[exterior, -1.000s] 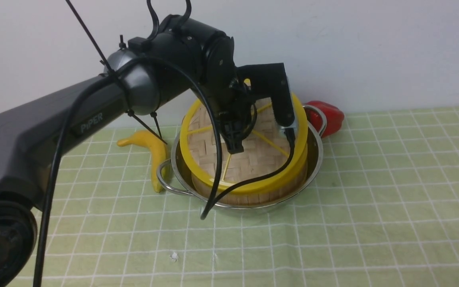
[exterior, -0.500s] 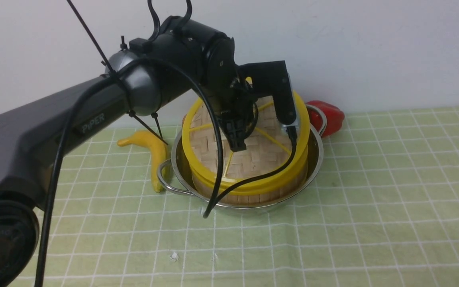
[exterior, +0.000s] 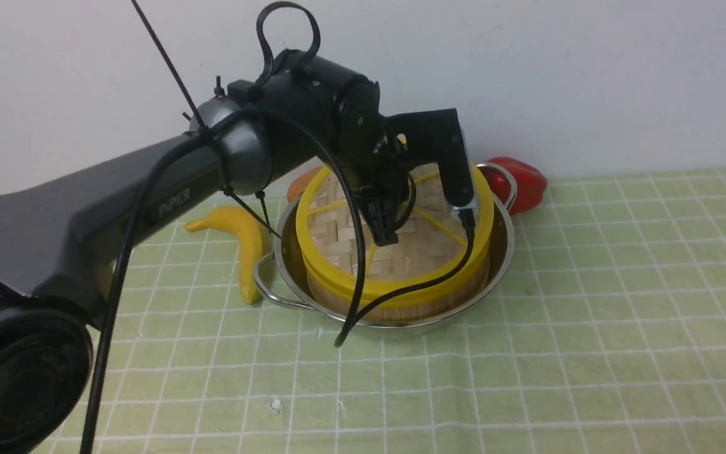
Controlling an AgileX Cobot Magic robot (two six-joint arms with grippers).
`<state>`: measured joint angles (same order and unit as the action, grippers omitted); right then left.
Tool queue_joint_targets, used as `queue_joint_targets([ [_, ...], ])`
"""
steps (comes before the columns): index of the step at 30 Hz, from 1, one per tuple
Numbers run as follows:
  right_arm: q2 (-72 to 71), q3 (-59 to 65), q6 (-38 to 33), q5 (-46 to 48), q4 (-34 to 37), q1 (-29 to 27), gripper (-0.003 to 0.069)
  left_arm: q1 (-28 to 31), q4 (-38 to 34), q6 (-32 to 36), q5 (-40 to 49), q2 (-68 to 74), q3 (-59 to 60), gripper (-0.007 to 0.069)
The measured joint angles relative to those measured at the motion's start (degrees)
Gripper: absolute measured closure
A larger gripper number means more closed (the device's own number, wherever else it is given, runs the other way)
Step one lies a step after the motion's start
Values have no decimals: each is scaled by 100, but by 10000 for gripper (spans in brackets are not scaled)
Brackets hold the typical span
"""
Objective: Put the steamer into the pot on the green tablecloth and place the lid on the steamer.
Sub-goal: 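Place the yellow bamboo steamer lid onto the steamer in the pot with the left gripper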
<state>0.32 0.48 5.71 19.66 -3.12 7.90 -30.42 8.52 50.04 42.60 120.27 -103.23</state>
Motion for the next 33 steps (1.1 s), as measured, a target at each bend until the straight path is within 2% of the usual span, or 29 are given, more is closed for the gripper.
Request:
queue_joint_targets([
  [17,0,0,0,0,0,0,417,7,-90,-182,-191,306,-54,506],
  [21,0,0,0,0,0,0,417,7,-51,-394,8,92,-43,399],
  [22,0,0,0,0,0,0,417,7,-38,-479,118,-58,-36,330],
  [26,0,0,0,0,0,0,417,7,139,-759,298,-575,-36,174],
  [27,0,0,0,0,0,0,417,7,268,-960,305,-891,-36,115],
  [29,0,0,0,0,0,0,417,7,364,-1488,305,-1433,-36,50],
  [30,0,0,0,0,0,0,417,7,372,-1541,305,-1531,-36,43],
  [32,0,0,0,0,0,0,417,7,411,-2292,305,-2160,-36,27],
  [33,0,0,0,0,0,0,417,7,418,-2351,305,-2206,-36,28],
])
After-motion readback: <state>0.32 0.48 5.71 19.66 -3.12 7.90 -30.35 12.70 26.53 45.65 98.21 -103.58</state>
